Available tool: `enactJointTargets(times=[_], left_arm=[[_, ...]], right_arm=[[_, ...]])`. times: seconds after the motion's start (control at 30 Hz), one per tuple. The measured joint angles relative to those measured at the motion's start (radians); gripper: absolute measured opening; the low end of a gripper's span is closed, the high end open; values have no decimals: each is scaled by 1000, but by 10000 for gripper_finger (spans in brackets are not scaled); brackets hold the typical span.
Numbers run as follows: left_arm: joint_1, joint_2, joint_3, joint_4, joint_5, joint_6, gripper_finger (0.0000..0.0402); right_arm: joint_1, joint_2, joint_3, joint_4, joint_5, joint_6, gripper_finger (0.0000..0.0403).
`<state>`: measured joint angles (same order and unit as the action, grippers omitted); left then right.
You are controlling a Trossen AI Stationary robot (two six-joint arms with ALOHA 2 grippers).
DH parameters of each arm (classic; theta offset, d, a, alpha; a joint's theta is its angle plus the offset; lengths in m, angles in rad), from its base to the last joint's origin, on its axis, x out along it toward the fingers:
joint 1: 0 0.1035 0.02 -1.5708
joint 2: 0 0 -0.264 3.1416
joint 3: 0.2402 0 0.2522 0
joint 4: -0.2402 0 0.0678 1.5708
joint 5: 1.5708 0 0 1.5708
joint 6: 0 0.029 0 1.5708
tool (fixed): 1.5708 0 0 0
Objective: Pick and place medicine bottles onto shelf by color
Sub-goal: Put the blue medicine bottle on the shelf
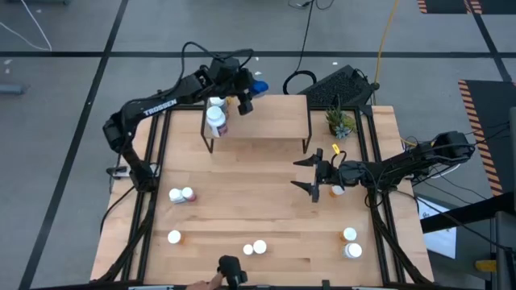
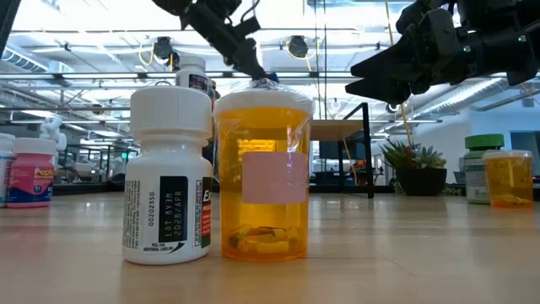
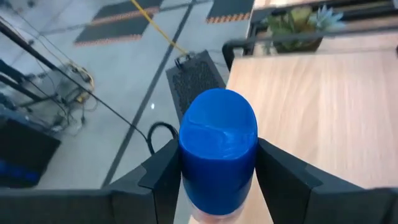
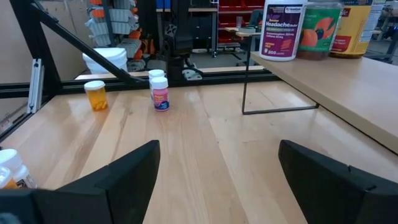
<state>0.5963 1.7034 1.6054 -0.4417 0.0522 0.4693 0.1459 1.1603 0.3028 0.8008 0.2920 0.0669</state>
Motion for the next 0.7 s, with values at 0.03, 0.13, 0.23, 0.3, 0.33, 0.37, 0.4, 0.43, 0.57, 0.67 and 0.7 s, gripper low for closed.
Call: enactJointTargets(times=[0.03, 0.13, 0.23, 0.3, 0.33, 0.37, 0.4, 0.43, 0.57, 0.67, 0.7], left_arm=[[2, 6, 0, -9, 0, 0, 186], [10, 16, 1, -26, 0, 0, 186], [12, 15, 1, -53, 0, 0, 186], [12, 14, 1, -77, 0, 0, 186], [12, 14, 1, -91, 0, -1, 186], [12, 14, 1, -104, 0, -1, 186], [13, 14, 1, -117, 1, -1, 186], [13, 14, 1, -130, 1, -1, 186], [10, 31, 2, -147, 1, -4, 186], [11, 31, 1, -153, 0, -3, 186], [11, 29, 1, -149, 0, -3, 186]], right_arm=[[0, 0, 0, -5, 0, 0, 325], [0, 0, 0, -15, 2, 0, 325], [0, 0, 0, -15, 2, 0, 325], [0, 0, 0, -15, 3, 0, 325], [0, 0, 0, -15, 3, 0, 325], [0, 0, 0, -15, 3, 0, 325], [0, 0, 0, -14, 3, 0, 325], [0, 0, 0, -13, 3, 0, 325], [0, 0, 0, -12, 3, 1, 325], [0, 0, 0, -12, 3, 3, 325], [0, 0, 0, -12, 3, 3, 325]])
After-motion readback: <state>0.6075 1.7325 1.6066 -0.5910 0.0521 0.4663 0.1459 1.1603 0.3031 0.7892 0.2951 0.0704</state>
